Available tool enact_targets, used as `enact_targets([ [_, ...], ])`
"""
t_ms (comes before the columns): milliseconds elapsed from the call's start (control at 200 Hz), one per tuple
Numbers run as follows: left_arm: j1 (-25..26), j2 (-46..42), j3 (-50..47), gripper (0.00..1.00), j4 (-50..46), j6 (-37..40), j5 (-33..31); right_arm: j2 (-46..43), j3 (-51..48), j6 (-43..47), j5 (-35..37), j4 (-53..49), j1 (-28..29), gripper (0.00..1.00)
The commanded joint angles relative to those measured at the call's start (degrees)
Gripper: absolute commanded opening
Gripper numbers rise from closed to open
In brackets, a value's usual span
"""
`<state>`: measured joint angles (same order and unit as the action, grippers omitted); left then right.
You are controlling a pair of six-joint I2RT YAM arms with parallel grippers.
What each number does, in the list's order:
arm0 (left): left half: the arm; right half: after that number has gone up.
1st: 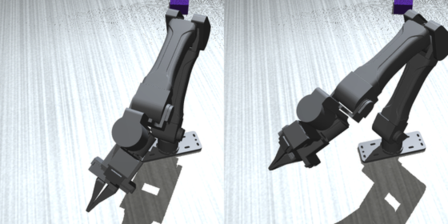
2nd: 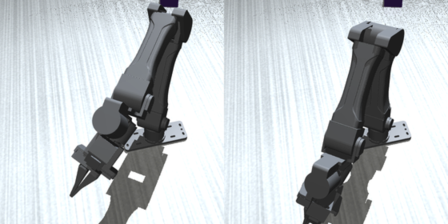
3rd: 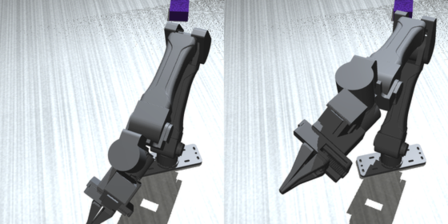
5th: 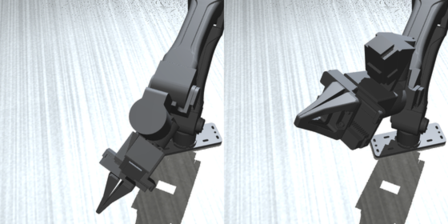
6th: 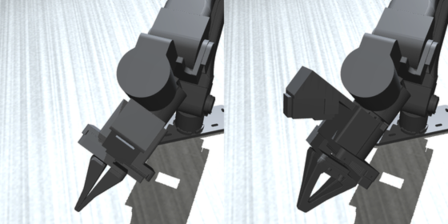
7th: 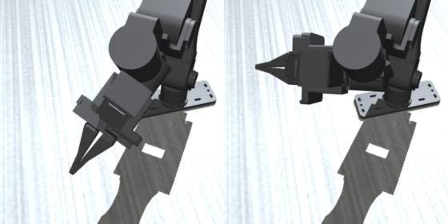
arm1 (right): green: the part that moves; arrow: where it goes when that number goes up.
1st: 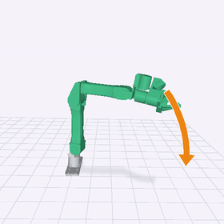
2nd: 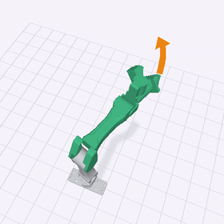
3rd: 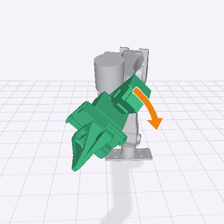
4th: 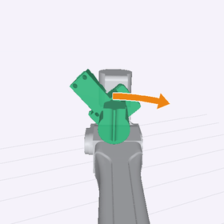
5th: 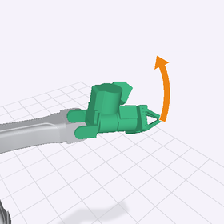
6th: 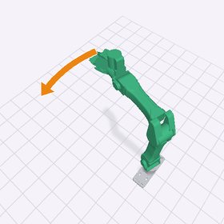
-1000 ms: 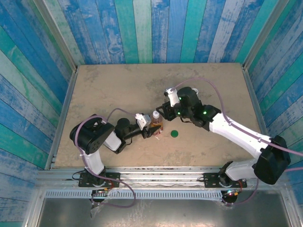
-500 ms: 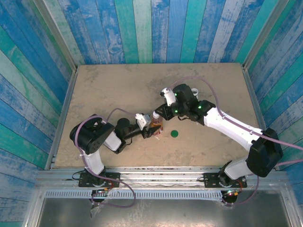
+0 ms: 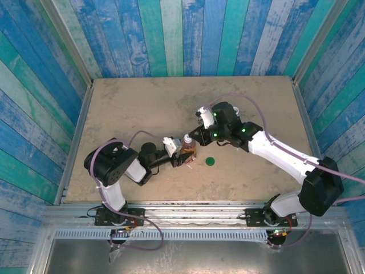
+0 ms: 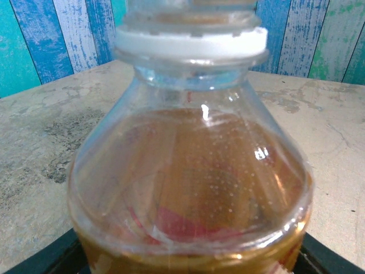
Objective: Screw on the bottle caps
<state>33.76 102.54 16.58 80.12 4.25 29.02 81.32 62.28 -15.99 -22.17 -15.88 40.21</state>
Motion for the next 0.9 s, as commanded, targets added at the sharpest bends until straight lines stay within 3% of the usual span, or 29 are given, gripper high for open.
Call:
enact_targets([
  [0,0.23,-0.89,-0.59,0.64,-4.18,-0.91,-0.21,-1.28,-2.03,-1.14,-3.34,-2.15,0.48,0.16],
  [240,0.26,-1.06,-0.51,0.63,-4.43,-0.66,0.4,-4.26,-2.86,0.75,-3.99,-1.94,0.47,0.19],
  [386,0.25,-1.29,-0.82,0.63,-4.35,-0.02,1.71,-6.77,-2.29,10.96,-1.79,-4.52,0.44,0.46],
  [506,0.23,-2.62,-0.97,0.62,-6.49,2.25,4.66,-8.9,-0.11,28.59,-0.52,-11.39,0.44,0.64],
  [706,0.25,-6.39,0.35,0.62,-16.89,7.16,11.69,-11.15,2.36,55.34,-0.15,-22.17,0.48,0.69],
  [897,0.22,-6.77,0.17,0.63,-17.86,7.5,13.97,-4.37,11.58,62.72,-2.58,-32.0,0.57,0.65],
])
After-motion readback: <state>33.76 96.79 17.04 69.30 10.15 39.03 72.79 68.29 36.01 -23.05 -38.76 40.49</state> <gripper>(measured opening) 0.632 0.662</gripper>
